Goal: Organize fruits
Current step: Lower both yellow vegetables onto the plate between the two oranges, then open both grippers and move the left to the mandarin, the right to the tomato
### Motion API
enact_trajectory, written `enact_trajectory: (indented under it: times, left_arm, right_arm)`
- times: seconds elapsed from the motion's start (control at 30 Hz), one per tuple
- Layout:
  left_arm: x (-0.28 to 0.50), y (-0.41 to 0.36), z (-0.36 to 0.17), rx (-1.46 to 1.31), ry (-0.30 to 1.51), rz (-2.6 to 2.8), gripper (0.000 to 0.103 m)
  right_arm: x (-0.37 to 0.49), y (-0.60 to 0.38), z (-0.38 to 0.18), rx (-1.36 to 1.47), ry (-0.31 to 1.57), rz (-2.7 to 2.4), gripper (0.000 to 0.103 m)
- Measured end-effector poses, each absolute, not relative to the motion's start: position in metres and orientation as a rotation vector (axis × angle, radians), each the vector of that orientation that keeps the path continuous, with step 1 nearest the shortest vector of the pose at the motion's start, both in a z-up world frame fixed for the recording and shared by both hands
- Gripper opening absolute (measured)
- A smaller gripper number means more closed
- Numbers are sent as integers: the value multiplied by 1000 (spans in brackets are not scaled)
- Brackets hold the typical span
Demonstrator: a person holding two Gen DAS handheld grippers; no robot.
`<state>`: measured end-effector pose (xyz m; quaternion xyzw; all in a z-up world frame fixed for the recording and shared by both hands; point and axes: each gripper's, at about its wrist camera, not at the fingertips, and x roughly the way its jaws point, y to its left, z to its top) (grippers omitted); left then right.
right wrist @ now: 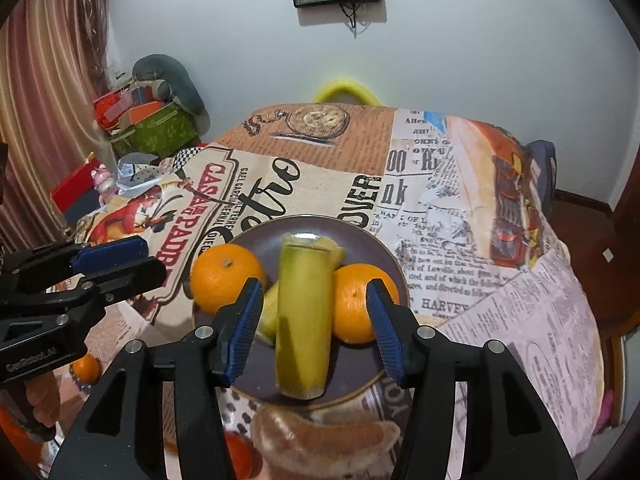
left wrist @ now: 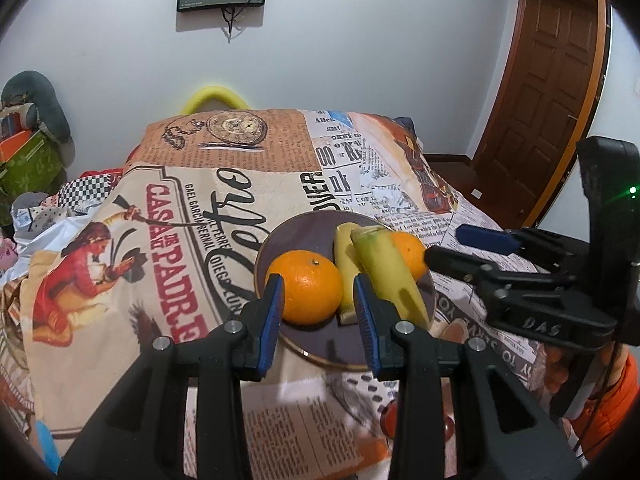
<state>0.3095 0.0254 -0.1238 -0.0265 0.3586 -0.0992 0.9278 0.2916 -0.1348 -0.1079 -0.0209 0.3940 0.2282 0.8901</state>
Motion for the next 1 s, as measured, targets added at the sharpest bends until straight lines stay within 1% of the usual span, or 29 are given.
enact_trajectory:
  times: [0.27, 0.33, 0.43, 0.63, 0.77, 1.0]
  left_arm:
    - [273, 35, -117, -50, 738, -162, 36]
    - [264, 40, -117, -55, 743, -150, 36]
    - [252, 46, -116, -50, 746, -126, 37]
    - [224, 63, -119, -36, 755, -79, 43]
    - [208, 78, -127, -36, 773, -49, 47]
    - [194, 101, -158, -72, 852, -12, 47]
  right_arm:
    - [260, -147, -91, -47, 800, 454, 51]
    - [251, -151, -88, -45, 795, 447, 56]
    - [238, -154, -85, -41, 792, 443, 57]
    - [214, -152, -88, -28, 805, 452, 57]
    - [203, -147, -94, -25, 826, 463, 58]
    - [188, -130, -110, -58, 866, 489, 57]
